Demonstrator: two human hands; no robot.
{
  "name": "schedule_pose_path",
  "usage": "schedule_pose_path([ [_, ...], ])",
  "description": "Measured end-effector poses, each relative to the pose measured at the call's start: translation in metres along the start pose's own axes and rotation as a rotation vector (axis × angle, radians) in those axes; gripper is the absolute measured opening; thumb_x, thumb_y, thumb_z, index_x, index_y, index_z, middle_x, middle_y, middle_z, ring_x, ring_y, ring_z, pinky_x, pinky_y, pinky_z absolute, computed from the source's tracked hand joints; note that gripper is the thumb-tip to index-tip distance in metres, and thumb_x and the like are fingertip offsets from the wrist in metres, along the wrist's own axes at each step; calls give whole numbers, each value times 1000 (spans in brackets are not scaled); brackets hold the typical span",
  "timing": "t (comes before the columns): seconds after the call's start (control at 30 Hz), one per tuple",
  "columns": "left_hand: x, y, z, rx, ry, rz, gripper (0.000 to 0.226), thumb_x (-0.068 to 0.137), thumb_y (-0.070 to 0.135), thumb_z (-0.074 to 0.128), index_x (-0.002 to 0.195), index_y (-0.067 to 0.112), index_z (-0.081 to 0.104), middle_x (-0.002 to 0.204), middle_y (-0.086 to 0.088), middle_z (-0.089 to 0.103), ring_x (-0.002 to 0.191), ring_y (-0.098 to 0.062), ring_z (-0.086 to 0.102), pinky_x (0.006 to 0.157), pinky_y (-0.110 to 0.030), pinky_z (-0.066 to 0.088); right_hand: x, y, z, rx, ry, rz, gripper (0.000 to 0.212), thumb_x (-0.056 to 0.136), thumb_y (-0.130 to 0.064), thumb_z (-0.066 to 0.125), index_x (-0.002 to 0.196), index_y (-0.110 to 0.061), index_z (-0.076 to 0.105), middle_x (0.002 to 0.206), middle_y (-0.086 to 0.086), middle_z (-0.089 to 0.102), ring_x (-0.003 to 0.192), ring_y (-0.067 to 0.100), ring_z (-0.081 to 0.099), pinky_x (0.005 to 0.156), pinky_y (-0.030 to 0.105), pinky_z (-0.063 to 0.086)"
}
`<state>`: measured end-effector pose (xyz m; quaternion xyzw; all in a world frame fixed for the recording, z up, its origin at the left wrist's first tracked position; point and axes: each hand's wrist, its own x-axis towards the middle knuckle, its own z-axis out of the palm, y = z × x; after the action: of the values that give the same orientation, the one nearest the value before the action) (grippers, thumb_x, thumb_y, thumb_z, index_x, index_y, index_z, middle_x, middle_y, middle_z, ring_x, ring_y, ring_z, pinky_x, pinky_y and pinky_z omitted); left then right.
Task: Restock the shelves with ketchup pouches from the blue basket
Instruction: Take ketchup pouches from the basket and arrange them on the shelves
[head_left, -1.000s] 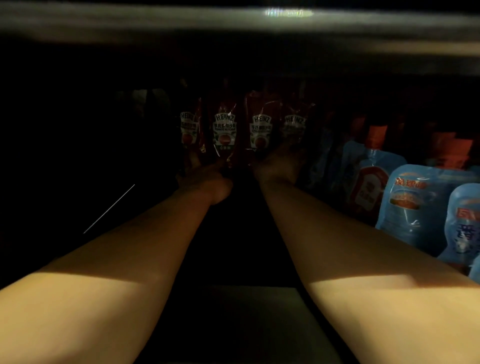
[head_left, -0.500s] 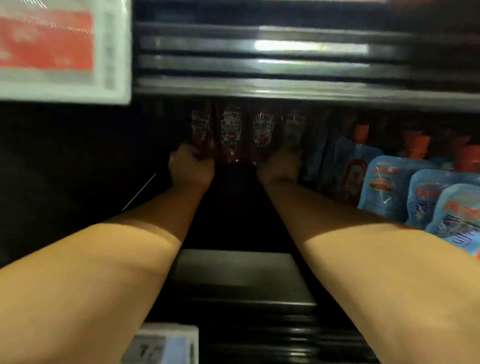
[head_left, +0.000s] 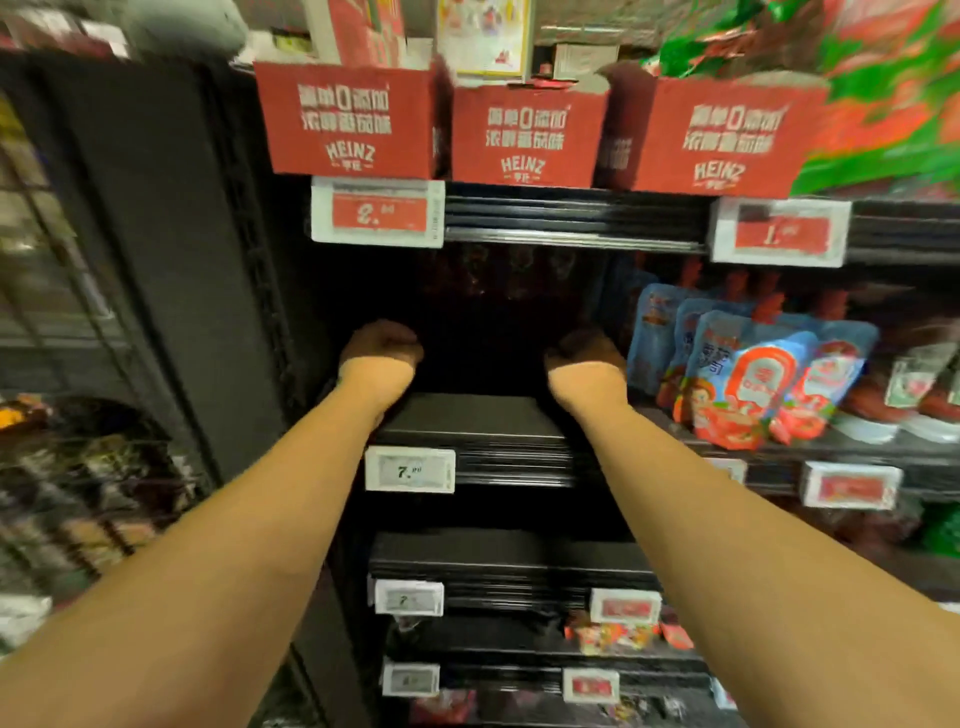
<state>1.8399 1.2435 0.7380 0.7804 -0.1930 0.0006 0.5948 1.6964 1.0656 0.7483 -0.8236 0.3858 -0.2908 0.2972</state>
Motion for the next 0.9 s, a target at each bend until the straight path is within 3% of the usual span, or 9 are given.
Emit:
schedule_pose_path([
  [0.13,-35,4,-27,47,-34,-16,15,84,6,72,91,19,72,89,-5,72,87,-23,66,77,-28,50,-30,16,-33,60,-23,47,30,92,-30,62,103,-3,68,110,19,67,107,35,62,77,26,36],
  [0.27,-89,9,-48,99,-20,53,19,84,11,70,84,30,70,79,10,69,72,-3,65,66,-17,48,-62,34,-73,247,17,-109,7,86,-19,65,92,-18,61,82,-2,63,80,19,58,73,24,38],
  [0.37,-149,7,-55,130,42,140,26,85,9,68,84,34,69,86,13,71,81,0,66,72,-15,51,-94,67,-104,448,-67,-234,16,86,-6,60,91,-22,62,77,-5,62,68,9,58,67,26,49],
  [0.47,-213,-8,-55,130,114,179,33,86,3,66,87,36,66,96,11,71,92,-3,67,84,-14,50,-128,124,-127,486,-167,-282,20,86,-9,62,89,-28,63,77,-9,63,64,-1,56,61,16,47],
  [0.57,-277,-44,-44,162,65,55,31,86,2,66,87,32,66,90,6,70,86,-6,66,84,-17,50,-158,199,-129,405,-320,-225,14,83,-16,66,88,-29,66,78,-9,63,66,3,54,63,15,46],
  [0.7,-368,-105,-19,210,-71,-256,22,89,-6,65,94,16,68,89,-11,67,83,-17,62,81,-28,51,-202,301,-115,263,-602,-45,14,88,-6,67,88,-19,63,74,-3,58,65,9,49,67,30,44],
  [0.8,-430,-146,-6,270,-139,-488,18,90,-9,62,103,2,67,85,-11,64,69,-9,60,63,-13,48,-242,364,-102,106,-739,92,14,94,-2,60,86,-14,61,75,-4,59,65,10,50,62,21,46],
  [0.87,-464,-174,-1,300,-188,-608,16,89,-15,60,103,-8,65,84,-11,62,67,-3,61,64,-10,47,-271,400,-91,92,-834,252,19,98,4,52,81,-5,56,67,-3,56,60,8,48,54,17,42],
  [0.9,-479,-188,2,323,-212,-669,16,89,-14,60,103,-10,65,88,-13,63,73,-9,62,66,-13,49,-287,414,-86,61,-865,306,17,97,2,56,80,-3,56,69,0,57,63,10,50,59,20,43],
])
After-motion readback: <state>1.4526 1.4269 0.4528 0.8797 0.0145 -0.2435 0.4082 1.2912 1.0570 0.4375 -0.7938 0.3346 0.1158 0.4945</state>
